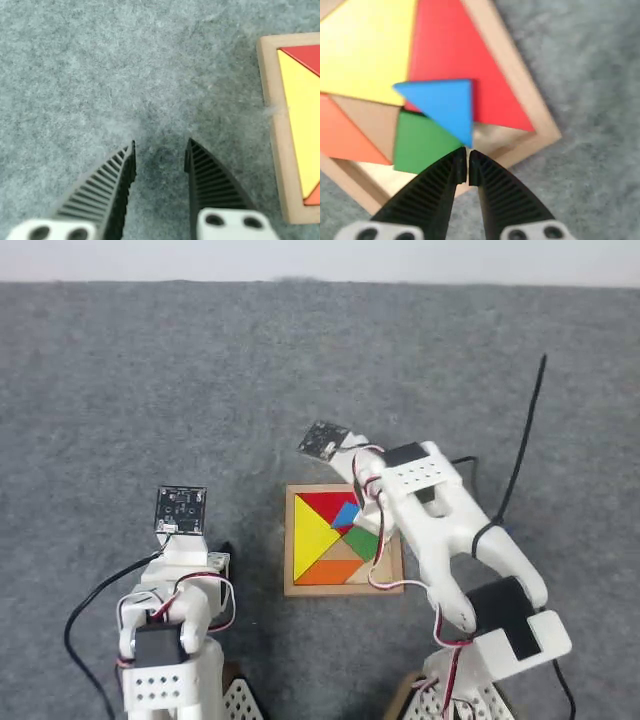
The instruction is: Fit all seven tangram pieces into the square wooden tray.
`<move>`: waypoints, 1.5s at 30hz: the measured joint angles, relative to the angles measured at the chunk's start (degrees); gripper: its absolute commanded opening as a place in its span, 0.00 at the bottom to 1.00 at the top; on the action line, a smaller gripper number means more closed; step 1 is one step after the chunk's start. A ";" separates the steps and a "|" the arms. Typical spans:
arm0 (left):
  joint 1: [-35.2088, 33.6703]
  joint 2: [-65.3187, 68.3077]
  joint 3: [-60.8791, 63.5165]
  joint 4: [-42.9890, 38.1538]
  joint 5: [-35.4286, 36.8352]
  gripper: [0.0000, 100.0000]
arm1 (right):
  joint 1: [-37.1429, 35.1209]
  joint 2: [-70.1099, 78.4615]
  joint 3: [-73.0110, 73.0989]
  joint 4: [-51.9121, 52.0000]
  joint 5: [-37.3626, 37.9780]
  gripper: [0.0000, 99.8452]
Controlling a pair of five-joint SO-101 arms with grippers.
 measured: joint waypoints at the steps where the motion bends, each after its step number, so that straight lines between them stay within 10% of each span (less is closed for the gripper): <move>1: 0.00 0.00 0.00 0.00 0.00 0.15 | 0.35 0.00 -0.62 0.00 0.00 0.01; 18: 0.00 0.00 0.00 0.00 0.00 0.15 | -12.84 3.25 -16.00 2.20 -22.24 0.01; 45: 0.00 0.00 0.00 0.00 0.00 0.15 | -14.42 11.60 -12.22 1.85 -23.91 0.01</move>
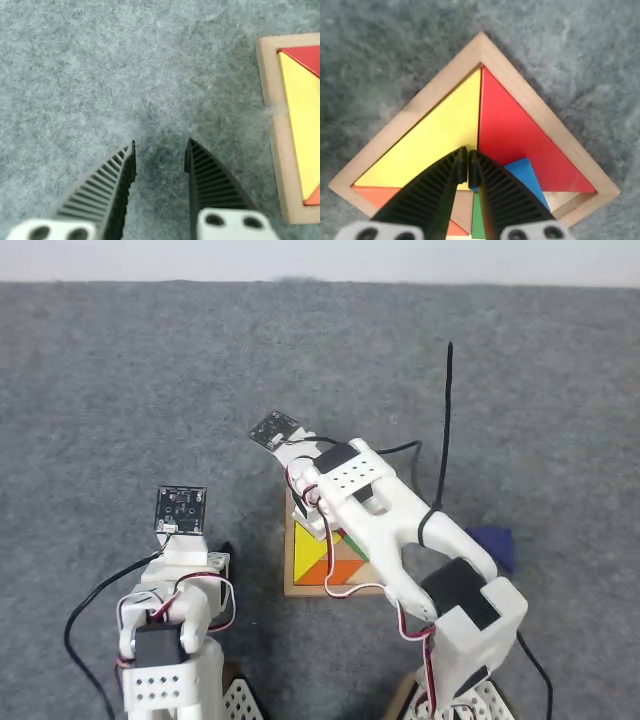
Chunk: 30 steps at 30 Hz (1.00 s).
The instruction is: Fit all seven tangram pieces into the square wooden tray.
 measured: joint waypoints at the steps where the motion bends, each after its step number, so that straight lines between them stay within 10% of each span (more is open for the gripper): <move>1: 0.00 0.00 0.00 0.00 0.00 0.15 | 0.44 0.00 0.09 0.00 0.00 0.01; 30: 0.00 0.00 0.00 0.00 0.00 0.15 | 10.02 -0.79 0.35 3.25 7.30 0.01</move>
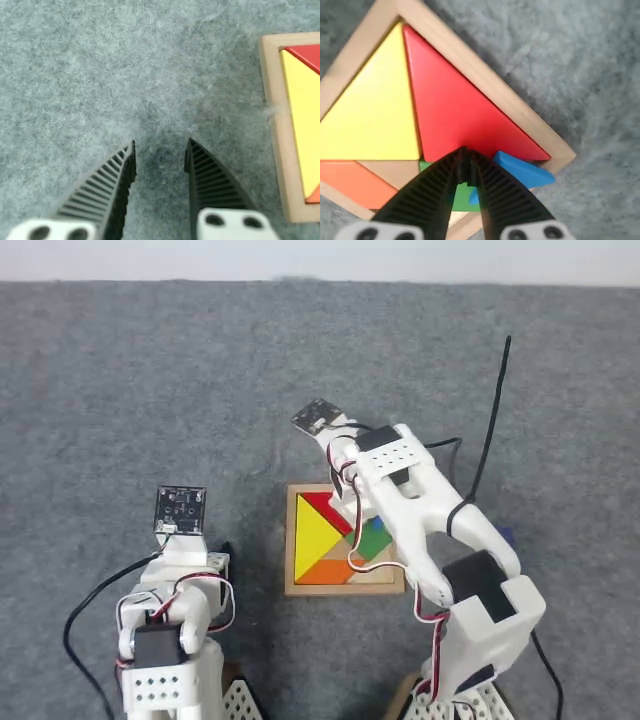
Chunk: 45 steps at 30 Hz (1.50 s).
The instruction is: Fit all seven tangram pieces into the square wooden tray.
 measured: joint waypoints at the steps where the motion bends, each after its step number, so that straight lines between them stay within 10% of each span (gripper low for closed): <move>1: 0.00 0.00 0.00 0.00 0.00 0.15 | 0.00 0.00 0.00 0.70 0.62 0.01; 31: 0.00 0.00 0.00 0.00 0.00 0.15 | 6.59 -7.03 -2.11 5.19 -1.32 0.01; 45: 0.00 0.00 0.00 0.00 0.00 0.15 | 30.59 -25.76 22.51 6.77 -0.26 0.19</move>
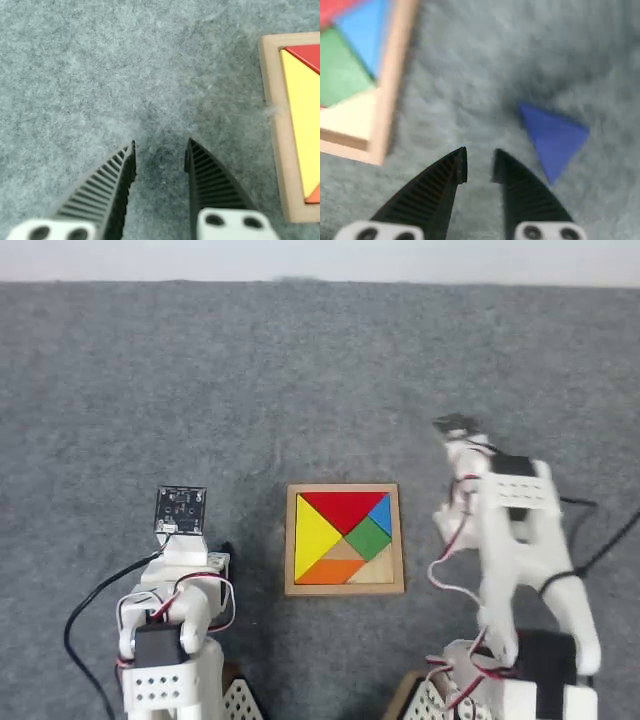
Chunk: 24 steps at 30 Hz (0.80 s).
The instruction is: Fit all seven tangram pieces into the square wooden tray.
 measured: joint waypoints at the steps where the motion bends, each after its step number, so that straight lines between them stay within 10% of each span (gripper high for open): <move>1: 0.00 0.00 0.00 0.00 0.00 0.15 | 2.20 0.00 0.26 -0.62 0.00 0.20; 14: 0.00 0.00 0.00 0.00 0.00 0.15 | 8.97 -0.44 0.26 -2.73 10.73 0.24; 24: 0.00 0.00 0.00 0.00 0.00 0.15 | 3.25 -2.11 0.26 -3.08 5.27 0.24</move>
